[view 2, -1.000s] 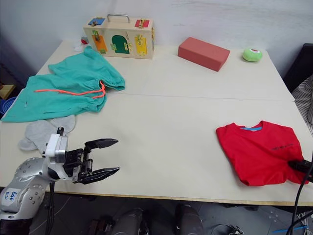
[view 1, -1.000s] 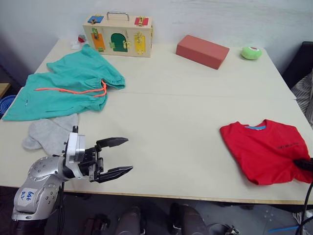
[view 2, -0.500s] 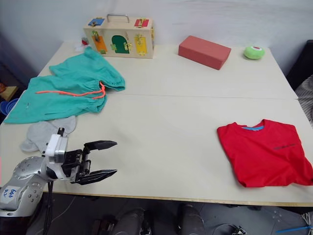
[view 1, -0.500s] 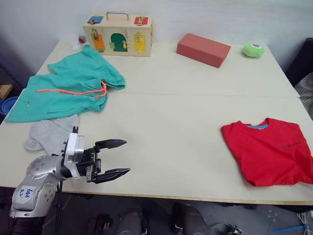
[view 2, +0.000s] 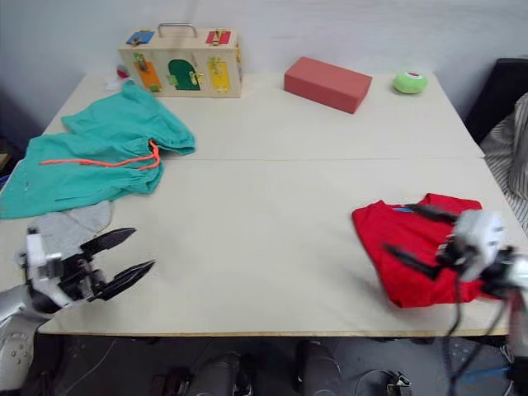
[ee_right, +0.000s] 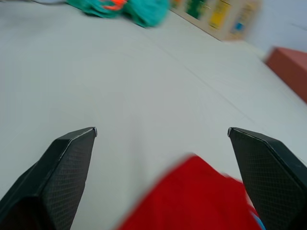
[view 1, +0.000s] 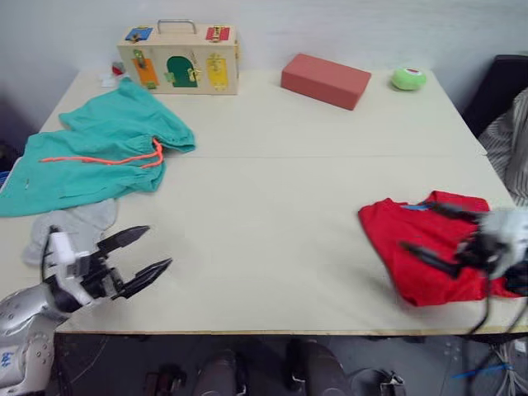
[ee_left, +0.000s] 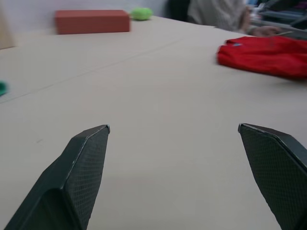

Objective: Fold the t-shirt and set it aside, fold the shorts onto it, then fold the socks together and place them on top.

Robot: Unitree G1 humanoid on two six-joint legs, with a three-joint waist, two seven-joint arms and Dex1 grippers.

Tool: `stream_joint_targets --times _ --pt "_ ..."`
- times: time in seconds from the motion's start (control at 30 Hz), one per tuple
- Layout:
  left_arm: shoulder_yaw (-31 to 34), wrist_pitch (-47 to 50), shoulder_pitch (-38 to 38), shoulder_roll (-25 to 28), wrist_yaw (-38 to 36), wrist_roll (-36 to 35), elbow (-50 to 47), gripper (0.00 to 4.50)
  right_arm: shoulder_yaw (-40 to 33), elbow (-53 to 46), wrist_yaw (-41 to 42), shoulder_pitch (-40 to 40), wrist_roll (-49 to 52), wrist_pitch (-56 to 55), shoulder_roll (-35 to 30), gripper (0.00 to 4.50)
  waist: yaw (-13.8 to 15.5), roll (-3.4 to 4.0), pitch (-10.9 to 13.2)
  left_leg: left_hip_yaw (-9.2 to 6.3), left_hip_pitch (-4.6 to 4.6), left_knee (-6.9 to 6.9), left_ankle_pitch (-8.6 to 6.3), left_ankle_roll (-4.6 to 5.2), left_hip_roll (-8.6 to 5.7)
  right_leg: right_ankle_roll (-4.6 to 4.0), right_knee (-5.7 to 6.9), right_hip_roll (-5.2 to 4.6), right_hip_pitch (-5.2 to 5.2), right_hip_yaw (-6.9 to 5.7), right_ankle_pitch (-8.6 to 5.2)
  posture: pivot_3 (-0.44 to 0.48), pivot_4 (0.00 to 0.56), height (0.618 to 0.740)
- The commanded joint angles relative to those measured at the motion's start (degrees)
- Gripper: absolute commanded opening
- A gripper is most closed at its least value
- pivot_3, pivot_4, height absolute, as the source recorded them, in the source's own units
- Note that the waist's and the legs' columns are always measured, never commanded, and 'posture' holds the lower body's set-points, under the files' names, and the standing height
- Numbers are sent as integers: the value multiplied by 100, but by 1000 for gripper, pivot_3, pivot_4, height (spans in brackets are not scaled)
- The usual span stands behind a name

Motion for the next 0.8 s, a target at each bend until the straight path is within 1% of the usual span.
stream_joint_targets --times 0.03,0.1,0.17,0.23,0.3,0.4,0.5,0.6,0.73,0.8 --pt "760 -213 580 -275 503 -7 -190 4500 532 47 124 -113 -334 -765 329 4463 35 -2 1 -1 0 3 -2 3 -2 0 -1 -3 2 -1 0 0 150 740" --pt "1167 -182 944 -489 842 -88 -198 4500 835 281 161 -150 -555 -1105 517 4463 52 -8 2 -1 1 12 -14 12 -7 2 0 -11 7 0 1 0 150 740" --pt "1473 -171 1214 -638 1080 -129 -147 4500 979 421 109 -174 -660 -1343 635 4463 52 -23 4 -3 6 15 -32 -6 -10 3 -1 -17 11 1 2 0 150 740" --pt "2019 -122 1693 -900 1399 -204 229 4500 1105 393 -73 -211 -695 -1395 786 4463 54 -24 2 -6 6 18 -32 -4 -12 3 0 -22 12 1 3 0 150 740" --pt "2419 -22 1970 -1039 1736 -254 670 4500 1183 264 -204 -165 -657 -1319 866 4463 22 -24 2 -8 8 15 -34 -6 -11 0 0 -23 10 1 1 0 150 740" --pt "2616 48 1998 -1040 1985 -310 1014 4500 1261 94 -250 18 -619 -1317 860 4463 23 -31 0 -14 6 10 -40 -5 -7 -17 9 -22 0 -7 -10 0 150 740" --pt "2628 198 1904 -982 2171 -387 991 4500 1259 -223 -379 211 -464 -1182 857 4463 115 -38 -4 -25 4 11 -46 7 -7 -23 13 -22 -1 -16 -12 0 150 740" --pt "2549 437 1579 -754 2495 -458 732 4500 1214 -628 -595 355 -293 -983 875 4463 138 -45 -8 -29 5 11 -47 9 -7 -23 14 -25 1 -16 -12 0 150 740" --pt "1900 1598 831 145 2993 -466 181 4500 1250 -1310 -1042 385 -71 -549 953 4463 145 -55 -15 -36 5 10 -42 1 -4 -27 24 -24 3 -19 -13 0 150 740" --pt "1443 2037 502 641 3005 -319 -66 4500 1286 -1491 -1194 323 -56 -406 978 4463 136 -55 -16 -36 5 10 -38 -7 -4 -27 29 -24 3 -19 -13 0 150 740"
